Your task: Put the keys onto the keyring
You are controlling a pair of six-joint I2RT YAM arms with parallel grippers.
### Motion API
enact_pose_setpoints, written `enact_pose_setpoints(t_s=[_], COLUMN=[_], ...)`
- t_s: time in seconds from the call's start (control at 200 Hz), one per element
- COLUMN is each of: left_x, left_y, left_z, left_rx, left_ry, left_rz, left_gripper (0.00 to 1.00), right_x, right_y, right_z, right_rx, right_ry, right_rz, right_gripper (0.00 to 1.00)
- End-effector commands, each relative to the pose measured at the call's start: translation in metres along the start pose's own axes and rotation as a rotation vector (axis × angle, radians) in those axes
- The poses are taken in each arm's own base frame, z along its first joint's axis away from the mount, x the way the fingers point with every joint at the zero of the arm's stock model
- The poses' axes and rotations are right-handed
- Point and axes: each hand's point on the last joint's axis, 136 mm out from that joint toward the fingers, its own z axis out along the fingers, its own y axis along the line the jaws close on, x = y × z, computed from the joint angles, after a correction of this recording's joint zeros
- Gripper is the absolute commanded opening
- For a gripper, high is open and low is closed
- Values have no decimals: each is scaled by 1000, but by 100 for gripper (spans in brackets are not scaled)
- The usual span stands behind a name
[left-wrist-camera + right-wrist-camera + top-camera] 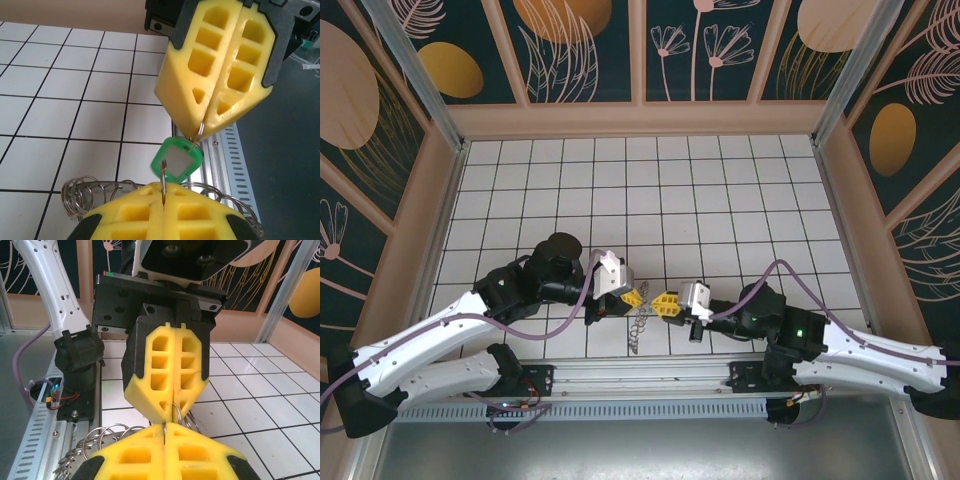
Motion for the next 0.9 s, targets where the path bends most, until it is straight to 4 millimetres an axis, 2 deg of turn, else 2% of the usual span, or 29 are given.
enact_pose_setpoints(t_s=[0.0,0.28,0.45,0.626,0.781,0.891], left_x=[-10,-6,-10,-17,-11,-10], left_y=[-5,-4,-3,-7,-5,-7], left_z=[-1,13,17,16,19,19], left_rx=[19,1,-5,16,19,24], left_ry=[-22,32,60,47,60,56], left_rz=[42,46,59,69,63,62], left_gripper=[0,0,0,0,0,0], right_x=[-15,-11,-19,-9,4,5], right_y=[-7,-5,-9,-11,-11,-11], right_z=[-5,-8,-20,-19,-14,-15], right_rx=[25,19,55,98,113,117], right_ry=[-18,7,-34,20,85,95], right_rz=[-27,-16,7,57,69,65], right_gripper=[0,0,0,0,0,0])
